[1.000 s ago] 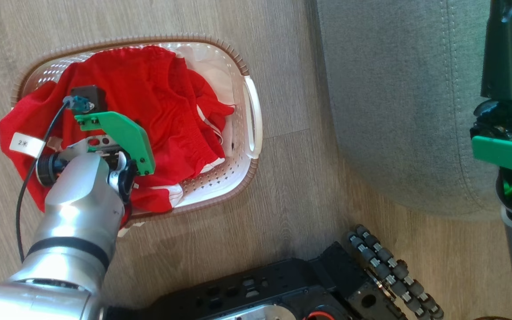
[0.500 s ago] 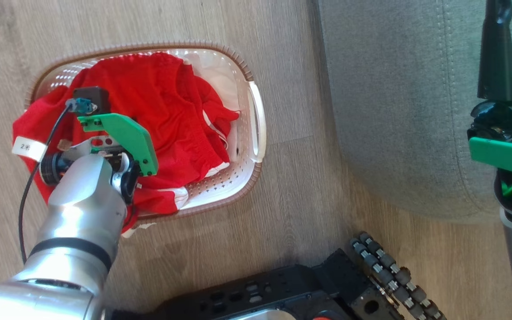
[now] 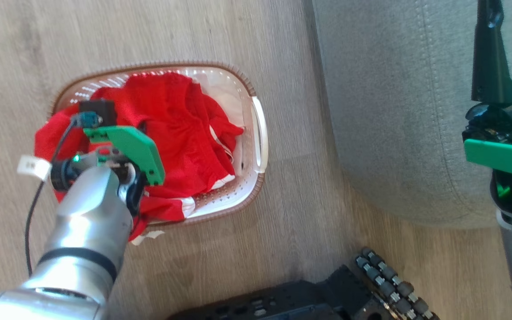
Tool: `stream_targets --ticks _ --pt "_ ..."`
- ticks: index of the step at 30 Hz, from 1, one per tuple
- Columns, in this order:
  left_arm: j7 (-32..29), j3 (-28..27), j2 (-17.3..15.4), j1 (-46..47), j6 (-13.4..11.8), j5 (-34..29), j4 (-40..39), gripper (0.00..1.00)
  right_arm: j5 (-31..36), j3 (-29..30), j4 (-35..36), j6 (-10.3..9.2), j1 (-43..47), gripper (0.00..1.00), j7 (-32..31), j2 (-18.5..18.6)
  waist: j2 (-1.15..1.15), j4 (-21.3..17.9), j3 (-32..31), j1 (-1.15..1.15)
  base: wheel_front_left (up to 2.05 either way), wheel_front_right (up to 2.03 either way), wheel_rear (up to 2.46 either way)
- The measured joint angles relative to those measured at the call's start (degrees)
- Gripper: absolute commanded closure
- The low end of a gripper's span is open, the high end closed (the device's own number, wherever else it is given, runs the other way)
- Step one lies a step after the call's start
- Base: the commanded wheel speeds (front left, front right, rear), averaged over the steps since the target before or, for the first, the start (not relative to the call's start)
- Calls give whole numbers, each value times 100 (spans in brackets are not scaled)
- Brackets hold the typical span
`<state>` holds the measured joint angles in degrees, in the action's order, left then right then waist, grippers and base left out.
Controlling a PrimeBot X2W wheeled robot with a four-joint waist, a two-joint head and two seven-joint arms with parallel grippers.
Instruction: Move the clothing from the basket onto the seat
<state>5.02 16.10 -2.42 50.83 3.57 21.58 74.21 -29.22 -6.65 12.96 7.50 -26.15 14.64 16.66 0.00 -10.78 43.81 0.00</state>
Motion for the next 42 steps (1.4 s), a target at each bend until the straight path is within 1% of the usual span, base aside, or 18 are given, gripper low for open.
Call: stream_targets --ticks 2,11,14,21,26,31,36,41,42 --pt "108 34 14 -114 7 36 3 100 0 -12 -27 0 20 0 0 0 0 24 -117 0 0 0 0" --pt "519 188 58 -407 247 225 -45 100 49 -58 -176 0 332 0 0 4 0 193 -759 0 0 0 0" --pt "536 234 59 -486 279 321 -127 100 49 -64 -224 0 380 0 0 7 0 240 -912 0 0 0 0" --pt "717 558 63 -772 352 552 -430 100 101 -133 -349 0 554 0 0 18 0 385 -1450 0 0 0 0" --pt "822 748 64 -1056 355 591 -639 100 112 -143 -464 0 820 0 0 4 0 464 -1885 0 0 0 0" --pt "878 843 64 -1284 355 591 -1050 100 181 -141 -592 0 1152 0 0 -22 0 554 -2352 0 0 0 0" --pt "918 905 52 -1514 356 591 -1684 100 226 -133 -681 0 1465 0 -1 -54 0 660 -2796 0 0 0 0" --pt "920 946 -3 -1794 347 568 -2510 100 254 -166 -757 0 1708 0 -1 -80 0 768 -3190 -1 0 0 0" --pt "901 969 -60 -1893 322 532 -2873 100 279 -203 -788 0 1809 0 -1 -97 0 806 -3337 0 0 0 0"
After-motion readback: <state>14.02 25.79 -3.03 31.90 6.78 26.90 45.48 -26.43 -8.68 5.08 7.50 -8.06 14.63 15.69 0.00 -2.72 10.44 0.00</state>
